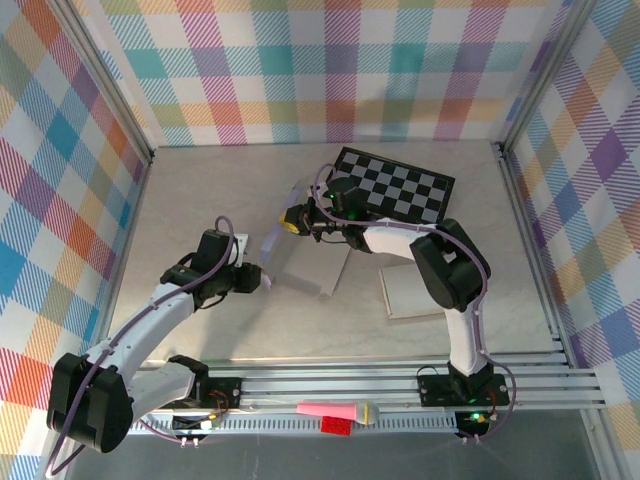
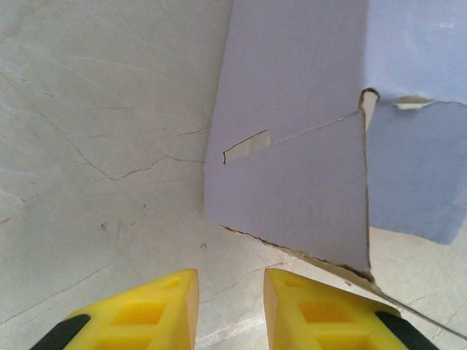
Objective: Fold the paper box
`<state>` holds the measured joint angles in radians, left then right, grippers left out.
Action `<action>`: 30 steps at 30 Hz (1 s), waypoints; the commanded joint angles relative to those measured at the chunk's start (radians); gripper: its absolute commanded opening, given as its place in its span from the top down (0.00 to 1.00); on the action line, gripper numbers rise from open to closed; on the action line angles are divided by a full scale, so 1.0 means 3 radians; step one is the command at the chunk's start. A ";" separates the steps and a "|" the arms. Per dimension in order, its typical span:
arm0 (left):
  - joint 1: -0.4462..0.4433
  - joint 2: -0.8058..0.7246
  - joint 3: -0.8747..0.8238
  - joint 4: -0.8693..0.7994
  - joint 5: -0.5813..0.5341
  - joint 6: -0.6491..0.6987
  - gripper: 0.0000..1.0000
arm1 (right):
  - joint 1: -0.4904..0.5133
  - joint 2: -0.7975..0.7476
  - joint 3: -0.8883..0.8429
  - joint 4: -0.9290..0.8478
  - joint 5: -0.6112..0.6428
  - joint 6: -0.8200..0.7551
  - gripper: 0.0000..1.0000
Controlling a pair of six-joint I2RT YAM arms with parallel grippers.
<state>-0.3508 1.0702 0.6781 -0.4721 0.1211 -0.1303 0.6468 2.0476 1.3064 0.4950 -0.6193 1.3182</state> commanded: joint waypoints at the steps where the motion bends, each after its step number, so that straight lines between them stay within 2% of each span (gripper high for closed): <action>1: -0.0016 0.0073 0.0104 -0.0060 0.0017 0.0173 0.74 | -0.0019 0.0029 0.0053 -0.0108 -0.0103 -0.0141 1.00; 7: -0.0012 0.0399 0.0201 0.0021 0.0116 0.0318 0.77 | -0.0019 0.0041 0.0002 0.0028 -0.0108 -0.0250 1.00; 13: -0.0012 0.0511 0.0183 0.0244 0.0179 0.0318 0.75 | -0.0019 0.0215 -0.0077 0.0658 -0.0171 -0.0068 1.00; 30: -0.0012 0.0615 0.0133 0.0531 0.0289 0.0327 0.75 | -0.0014 0.0320 -0.0187 0.0784 -0.0175 -0.0089 1.00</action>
<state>-0.3508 1.2488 0.7116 -0.3866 0.1806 -0.0360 0.6346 2.1098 1.2713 0.7097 -0.6559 1.3006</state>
